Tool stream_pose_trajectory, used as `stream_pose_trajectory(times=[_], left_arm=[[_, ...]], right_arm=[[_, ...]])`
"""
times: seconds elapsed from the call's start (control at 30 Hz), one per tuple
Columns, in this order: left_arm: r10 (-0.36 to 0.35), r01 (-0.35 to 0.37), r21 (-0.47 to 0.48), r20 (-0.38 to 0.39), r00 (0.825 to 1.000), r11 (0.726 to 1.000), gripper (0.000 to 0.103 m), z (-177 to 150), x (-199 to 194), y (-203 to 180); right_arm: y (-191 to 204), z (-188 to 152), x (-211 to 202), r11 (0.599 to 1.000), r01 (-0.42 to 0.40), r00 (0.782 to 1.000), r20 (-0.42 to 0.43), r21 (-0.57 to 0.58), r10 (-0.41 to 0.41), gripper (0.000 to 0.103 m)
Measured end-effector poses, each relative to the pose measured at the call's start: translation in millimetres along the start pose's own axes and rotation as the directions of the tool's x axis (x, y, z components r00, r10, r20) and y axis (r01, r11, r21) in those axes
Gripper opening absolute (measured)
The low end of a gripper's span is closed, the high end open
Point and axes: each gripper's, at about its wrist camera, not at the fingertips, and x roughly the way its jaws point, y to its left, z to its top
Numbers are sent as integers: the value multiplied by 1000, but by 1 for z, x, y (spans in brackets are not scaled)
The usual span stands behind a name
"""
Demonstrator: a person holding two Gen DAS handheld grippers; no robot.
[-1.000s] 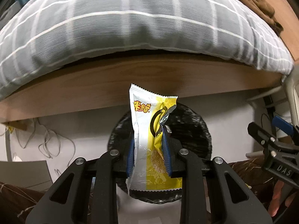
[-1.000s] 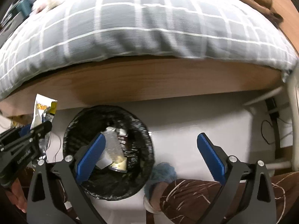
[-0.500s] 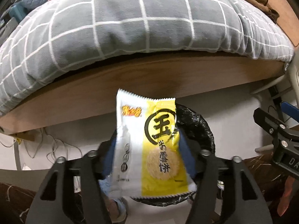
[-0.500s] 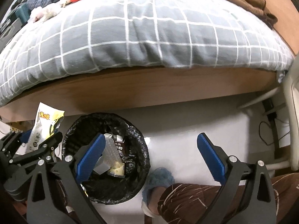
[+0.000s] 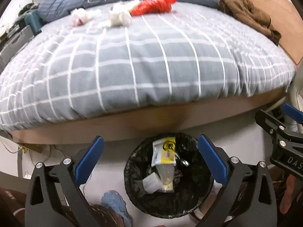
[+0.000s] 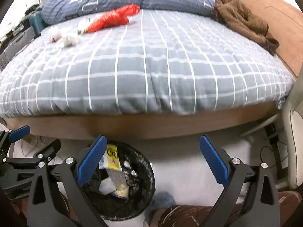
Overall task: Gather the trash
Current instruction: 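Raise both tools back over the bed toward the tissue and red bag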
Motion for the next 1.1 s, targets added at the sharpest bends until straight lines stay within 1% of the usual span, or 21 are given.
stream_pose_trajectory(times=[0.13, 0.3, 0.43, 0.57, 0.8, 0.93, 1.1], left_arm=[[11, -10, -21, 51, 999, 1000, 97, 18, -17, 6], [28, -19, -80, 111, 993, 997, 97, 40, -31, 31], [41, -25, -119, 136, 990, 993, 97, 58, -34, 45], [50, -29, -139, 147, 988, 990, 97, 76, -29, 56], [62, -33, -177, 158, 985, 984, 97, 114, -12, 69], [76, -47, -177, 162, 984, 983, 97, 137, 2, 74], [80, -50, -187, 153, 985, 981, 97, 160, 23, 83]], right_arm=[[-2, 15, -11, 1000, -16, 998, 57, 5, 15, 94], [2, 37, -22, 1000, -25, 993, 117, -11, 26, 94], [11, 53, -26, 999, -20, 988, 151, -35, 25, 94], [22, 72, -27, 998, -25, 984, 177, -64, 36, 94], [45, 114, -19, 993, -24, 973, 224, -111, 49, 94], [52, 140, -4, 991, -28, 971, 233, -130, 58, 94], [55, 174, 23, 990, -49, 973, 219, -131, 77, 94]])
